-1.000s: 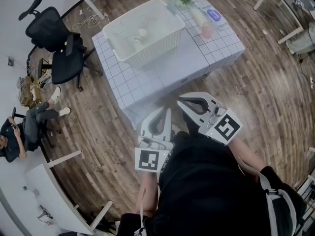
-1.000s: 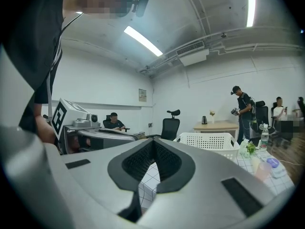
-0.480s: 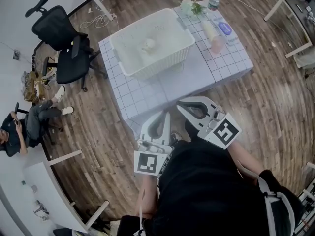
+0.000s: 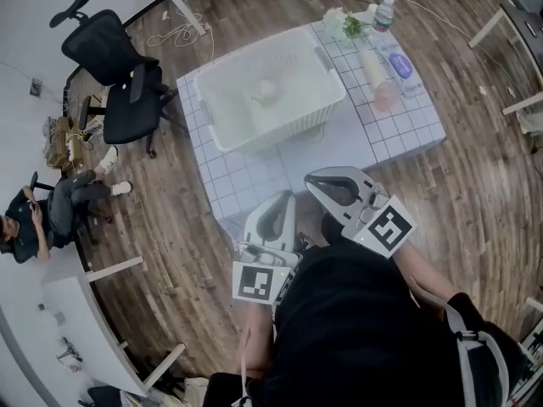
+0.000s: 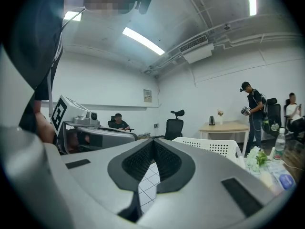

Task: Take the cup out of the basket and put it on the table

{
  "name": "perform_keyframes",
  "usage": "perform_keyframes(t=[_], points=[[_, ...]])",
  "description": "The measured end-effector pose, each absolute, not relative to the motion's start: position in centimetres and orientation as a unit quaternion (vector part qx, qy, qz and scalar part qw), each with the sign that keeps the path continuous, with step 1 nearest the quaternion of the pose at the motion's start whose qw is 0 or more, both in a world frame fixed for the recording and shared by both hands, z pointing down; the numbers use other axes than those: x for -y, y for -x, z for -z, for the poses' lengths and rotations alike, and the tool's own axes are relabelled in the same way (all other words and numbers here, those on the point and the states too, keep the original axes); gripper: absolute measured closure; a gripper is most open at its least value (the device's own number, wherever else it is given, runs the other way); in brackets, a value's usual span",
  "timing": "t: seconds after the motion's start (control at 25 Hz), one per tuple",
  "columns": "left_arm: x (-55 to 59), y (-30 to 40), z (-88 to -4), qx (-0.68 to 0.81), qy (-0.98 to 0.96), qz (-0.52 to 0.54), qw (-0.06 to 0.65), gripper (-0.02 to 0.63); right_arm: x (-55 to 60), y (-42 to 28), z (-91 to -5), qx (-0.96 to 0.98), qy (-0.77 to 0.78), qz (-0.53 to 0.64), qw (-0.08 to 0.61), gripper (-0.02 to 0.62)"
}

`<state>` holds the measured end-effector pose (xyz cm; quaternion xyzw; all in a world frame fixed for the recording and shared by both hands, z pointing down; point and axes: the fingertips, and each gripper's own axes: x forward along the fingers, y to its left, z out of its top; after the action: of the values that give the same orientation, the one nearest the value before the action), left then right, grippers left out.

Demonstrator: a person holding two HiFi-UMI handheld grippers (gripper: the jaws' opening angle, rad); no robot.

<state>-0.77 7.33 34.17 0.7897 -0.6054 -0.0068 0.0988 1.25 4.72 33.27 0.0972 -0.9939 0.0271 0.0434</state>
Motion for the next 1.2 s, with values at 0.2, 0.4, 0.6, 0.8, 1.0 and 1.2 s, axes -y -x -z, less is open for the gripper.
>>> perform_keyframes(t=[0.2, 0.4, 0.6, 0.8, 1.0, 1.2], points=[[-5.4, 0.8, -34.0, 0.618, -0.781, 0.003, 0.097, 0.597, -2.8, -1.3, -33.2, 0.995, -0.085, -0.033, 0.038, 0.58], [-3.7, 0.6, -34.0, 0.63, -0.771, -0.002, 0.097, 0.597, -1.1, -1.6, -33.5, 0.996, -0.073, -0.037, 0.035, 0.58], [-1.9, 0.3, -34.2, 0.642, -0.761, -0.001, 0.096, 0.597, 0.4, -1.9, -33.6, 0.997, -0.06, -0.037, 0.035, 0.58], [-0.6, 0.1, -33.8, 0.65, -0.754, 0.004, 0.093, 0.597, 1.3, -2.1, -33.6, 0.997, -0.046, -0.038, 0.041, 0.58], [-0.4, 0.8, -33.6, 0.659, -0.746, 0.003, 0.094, 0.597, 1.9, -1.7, -34.0, 0.997, -0.042, -0.046, 0.044, 0.58], [-0.5, 2.6, -33.8, 0.662, -0.743, 0.002, 0.094, 0.597, 1.9, 0.0, -34.0, 0.997, -0.038, -0.043, 0.043, 0.58]])
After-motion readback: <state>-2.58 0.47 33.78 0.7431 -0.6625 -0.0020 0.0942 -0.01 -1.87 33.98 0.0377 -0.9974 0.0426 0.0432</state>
